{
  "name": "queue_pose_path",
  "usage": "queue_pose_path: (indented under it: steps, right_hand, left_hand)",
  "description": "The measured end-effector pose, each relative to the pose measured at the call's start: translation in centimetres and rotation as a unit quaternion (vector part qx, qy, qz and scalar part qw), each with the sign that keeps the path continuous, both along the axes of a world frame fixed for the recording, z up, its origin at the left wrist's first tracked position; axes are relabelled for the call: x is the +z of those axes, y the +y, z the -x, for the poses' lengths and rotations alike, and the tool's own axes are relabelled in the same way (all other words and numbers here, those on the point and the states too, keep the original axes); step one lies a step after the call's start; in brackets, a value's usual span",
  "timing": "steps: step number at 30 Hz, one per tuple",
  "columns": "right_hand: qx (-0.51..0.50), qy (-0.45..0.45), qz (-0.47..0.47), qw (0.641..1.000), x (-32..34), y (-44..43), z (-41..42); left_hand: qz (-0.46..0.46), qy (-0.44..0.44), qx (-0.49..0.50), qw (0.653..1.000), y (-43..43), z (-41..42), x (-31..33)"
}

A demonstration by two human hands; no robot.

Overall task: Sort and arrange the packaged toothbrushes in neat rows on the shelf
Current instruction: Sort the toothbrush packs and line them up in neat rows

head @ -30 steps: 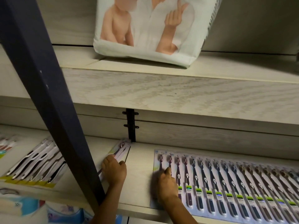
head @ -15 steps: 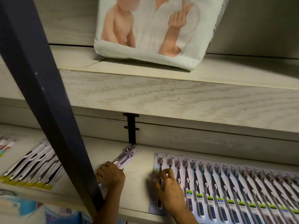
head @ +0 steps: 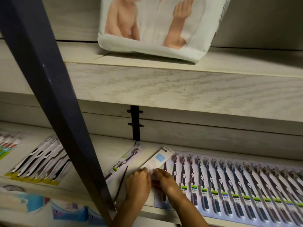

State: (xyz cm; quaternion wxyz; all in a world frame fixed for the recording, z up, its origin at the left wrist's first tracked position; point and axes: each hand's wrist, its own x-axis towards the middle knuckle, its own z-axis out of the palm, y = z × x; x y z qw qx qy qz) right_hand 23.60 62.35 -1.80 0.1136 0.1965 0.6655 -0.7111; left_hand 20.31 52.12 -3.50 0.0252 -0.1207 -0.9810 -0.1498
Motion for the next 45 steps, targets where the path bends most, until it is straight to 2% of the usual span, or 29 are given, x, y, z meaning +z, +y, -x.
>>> queue_pose_path:
  steps: [5,9,11,13,14,15,16,18,20,21,22,25,28,29,31,33,35,37,38,40,42,45]
  right_hand:
    - [-0.001,-0.018,-0.027,0.999,-0.2,0.0,-0.7]
    - [-0.037,-0.019,-0.015,0.999,-0.1,0.7,-1.6]
    - [-0.048,-0.008,0.002,0.999,0.3,1.1,-2.0]
    - [-0.054,-0.003,0.023,0.998,0.7,1.7,-2.3]
    - [-0.056,-0.001,0.032,0.998,0.8,2.0,-2.5]
    - [-0.058,0.0,0.039,0.998,0.9,2.3,-2.7]
    - [-0.06,0.006,0.048,0.997,1.1,2.6,-3.0]
    - [-0.062,0.024,0.083,0.994,1.2,3.0,-3.4]
    - [-0.066,0.052,0.117,0.99,1.1,3.1,-3.6]
    - [-0.061,0.067,0.122,0.988,1.1,3.1,-3.8]
    - [-0.059,0.075,0.113,0.989,1.1,3.0,-3.9]
    - [-0.073,0.079,0.062,0.992,1.1,3.1,-4.1]
    - [-0.092,0.059,0.041,0.993,1.3,3.8,-4.4]
    - [-0.093,0.053,0.032,0.994,1.2,4.1,-4.5]
    - [-0.104,0.047,0.022,0.993,1.0,4.4,-4.5]
    - [-0.107,0.04,0.019,0.993,0.9,4.5,-4.6]
    - [-0.107,0.033,0.029,0.993,1.1,4.5,-4.6]
    - [-0.099,0.03,0.04,0.994,1.2,4.4,-4.7]
    - [-0.097,0.026,0.043,0.994,1.1,4.5,-4.8]
    - [-0.099,0.023,0.045,0.994,1.0,4.7,-4.9]
    - [-0.109,0.024,0.048,0.993,0.7,5.0,-4.8]
    - [-0.116,0.021,0.042,0.992,0.4,5.1,-4.7]
  left_hand:
    - [0.104,-0.012,0.013,0.994,-1.0,0.4,-2.8]
    - [0.129,-0.008,0.01,0.992,-1.6,1.2,-3.5]
    - [0.083,0.001,0.01,0.997,-1.9,1.2,-2.9]
    - [-0.045,-0.016,0.013,0.999,-2.1,0.8,-1.9]
    - [-0.14,-0.038,0.025,0.989,-2.2,0.4,-1.2]
    - [-0.255,-0.078,0.033,0.963,-2.2,-0.2,-0.1]
    - [-0.37,-0.14,0.031,0.918,-2.1,-0.9,0.9]
    - [-0.549,-0.244,0.01,0.8,-1.8,-2.3,2.4]
    - [-0.626,-0.307,0.003,0.717,-1.3,-3.5,2.8]
    - [-0.637,-0.334,-0.001,0.695,-1.0,-4.2,2.9]
    - [-0.632,-0.354,-0.007,0.69,-0.8,-4.7,2.4]
    - [-0.58,-0.388,-0.042,0.715,-0.4,-5.2,1.5]
    - [-0.559,-0.383,0.061,0.733,-0.4,-2.4,1.4]
    - [-0.547,-0.344,0.107,0.755,-0.7,-0.7,1.1]
    - [-0.472,-0.212,0.143,0.843,-1.7,2.3,0.9]
    - [-0.346,-0.109,0.16,0.918,-2.8,4.7,0.3]
    - [-0.194,-0.08,0.191,0.959,-3.2,6.4,-0.8]
    - [-0.044,-0.103,0.213,0.971,-3.0,7.1,-1.6]
    - [0.003,-0.119,0.226,0.967,-2.9,7.1,-1.9]
    - [0.043,-0.139,0.254,0.956,-3.1,6.9,-3.1]
    - [0.07,-0.122,0.266,0.954,-3.3,6.7,-3.3]
    - [0.085,-0.124,0.276,0.949,-3.1,6.7,-2.6]
